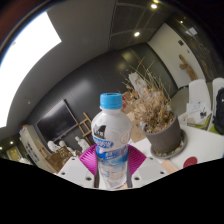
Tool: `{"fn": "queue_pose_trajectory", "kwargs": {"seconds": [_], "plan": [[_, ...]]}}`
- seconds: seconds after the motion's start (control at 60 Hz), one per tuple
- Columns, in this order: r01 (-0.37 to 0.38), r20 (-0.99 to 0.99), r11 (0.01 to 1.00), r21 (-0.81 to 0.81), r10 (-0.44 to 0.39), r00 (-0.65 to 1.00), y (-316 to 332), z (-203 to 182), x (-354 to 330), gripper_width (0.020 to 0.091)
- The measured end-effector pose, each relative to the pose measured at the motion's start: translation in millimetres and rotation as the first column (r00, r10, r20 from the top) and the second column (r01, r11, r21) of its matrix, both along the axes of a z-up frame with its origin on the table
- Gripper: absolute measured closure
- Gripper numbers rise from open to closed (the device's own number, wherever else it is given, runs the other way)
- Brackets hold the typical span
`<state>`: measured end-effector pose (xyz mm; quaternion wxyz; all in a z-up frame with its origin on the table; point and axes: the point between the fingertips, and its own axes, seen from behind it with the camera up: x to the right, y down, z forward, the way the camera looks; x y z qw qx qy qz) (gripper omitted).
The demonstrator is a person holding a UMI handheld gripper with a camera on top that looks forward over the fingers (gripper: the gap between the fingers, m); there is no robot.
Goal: Pour water
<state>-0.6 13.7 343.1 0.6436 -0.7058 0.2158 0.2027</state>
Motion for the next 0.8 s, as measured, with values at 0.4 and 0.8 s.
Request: {"fn": "queue_pose_trajectory", "kwargs": {"seconds": [0.4, 0.8], "plan": [[0.166, 0.492, 0.958, -0.234, -0.031, 0.87, 3, -185, 207, 0.0742], [0.121, 0.495, 0.946, -0.302, 0.047, 0.868, 7, -282, 227, 0.0657]]}}
